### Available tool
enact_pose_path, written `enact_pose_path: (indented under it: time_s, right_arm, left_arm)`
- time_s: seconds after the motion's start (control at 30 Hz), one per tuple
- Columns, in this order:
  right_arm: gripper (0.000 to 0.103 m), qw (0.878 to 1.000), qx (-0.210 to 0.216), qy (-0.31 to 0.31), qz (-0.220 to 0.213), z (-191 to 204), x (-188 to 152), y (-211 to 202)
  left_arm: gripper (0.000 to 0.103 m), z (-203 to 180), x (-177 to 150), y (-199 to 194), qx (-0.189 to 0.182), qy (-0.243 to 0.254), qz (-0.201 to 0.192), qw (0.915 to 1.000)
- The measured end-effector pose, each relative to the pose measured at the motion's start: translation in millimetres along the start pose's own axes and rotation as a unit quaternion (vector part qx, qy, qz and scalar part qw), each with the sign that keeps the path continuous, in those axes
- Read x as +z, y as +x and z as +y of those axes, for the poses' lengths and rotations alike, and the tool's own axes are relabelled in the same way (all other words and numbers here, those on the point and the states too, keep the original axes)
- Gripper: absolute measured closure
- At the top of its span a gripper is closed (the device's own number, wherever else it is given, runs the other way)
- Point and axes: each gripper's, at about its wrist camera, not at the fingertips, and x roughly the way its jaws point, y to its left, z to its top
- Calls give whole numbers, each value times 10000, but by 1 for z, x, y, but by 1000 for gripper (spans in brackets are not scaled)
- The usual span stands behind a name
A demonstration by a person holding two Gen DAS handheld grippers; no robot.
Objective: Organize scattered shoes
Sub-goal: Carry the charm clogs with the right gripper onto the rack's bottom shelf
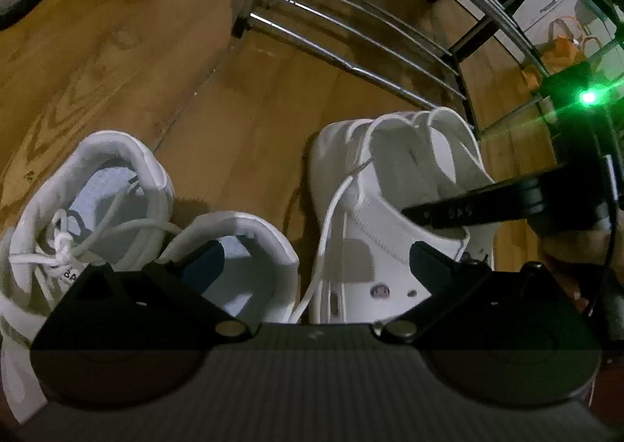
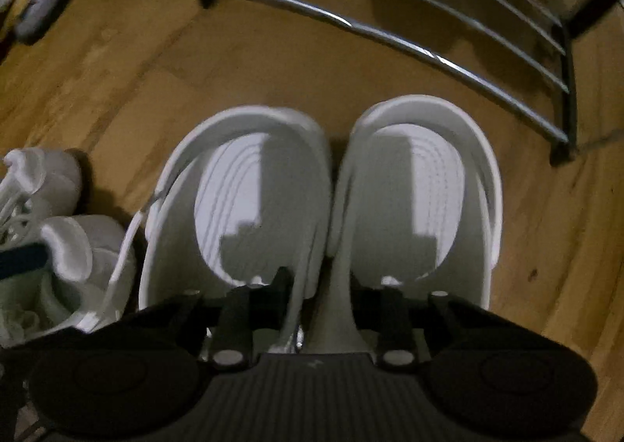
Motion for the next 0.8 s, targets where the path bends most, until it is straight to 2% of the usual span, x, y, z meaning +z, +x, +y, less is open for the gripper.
enact_pose_path:
  time_s: [0.1, 0.2, 0.27, 0.3, 0.37, 0.43, 0.47, 0.5, 0.53, 0.57, 0.6, 0.63, 0.8]
  right_arm:
    - [80, 9985, 203, 277, -431, -13, 3, -15]
    - [81, 9963, 19, 433, -739, -25, 16, -27]
    - [99, 9936, -99, 563, -975, -38, 26, -34]
    - [103, 9909, -162, 601, -1197, -46, 33, -41]
    - [103, 9845, -206, 765, -1566, -60, 54, -55]
    - [103, 9840, 377, 1077, -1372, -79, 69, -61]
    - [101, 9840, 604, 1140, -1231, -84, 73, -61]
    - [92, 9853, 698, 1112, -1096, -85, 75, -60]
    - [75, 9863, 791, 1084, -961, -85, 76, -58]
    - [64, 9881, 821, 978, -856, -84, 76, -56]
    - [43, 9906, 747, 824, -801, -79, 74, -52]
    - [35, 9927, 608, 719, -759, -75, 71, -48]
    - [36, 9965, 355, 252, -713, -51, 64, -8]
  left_arm:
    - [0, -1, 0, -2, -36, 9, -42, 10000]
    - [0, -2, -1, -4, -23, 16, -84, 10000]
    - [0, 1, -1, -2, -53, -57, -72, 9999]
    - [0, 2, -1, -1, -81, -76, -58, 9999]
    - [0, 3, 0, 0, -115, -93, -41, 9999]
    - [0, 4, 1, 2, -131, -95, -28, 9999]
    - [0, 4, 1, 2, -125, -87, -19, 9999]
    - [0, 5, 1, 2, -121, -81, -11, 9999]
    - [0, 5, 1, 3, -125, -83, -6, 9999]
    - [0, 5, 1, 3, -130, -90, -4, 9999]
    - [0, 5, 0, 3, -136, -95, 1, 9999]
    - [0, 5, 0, 3, -148, -95, 11, 9998]
    - [0, 4, -2, 6, -160, -74, 54, 9998]
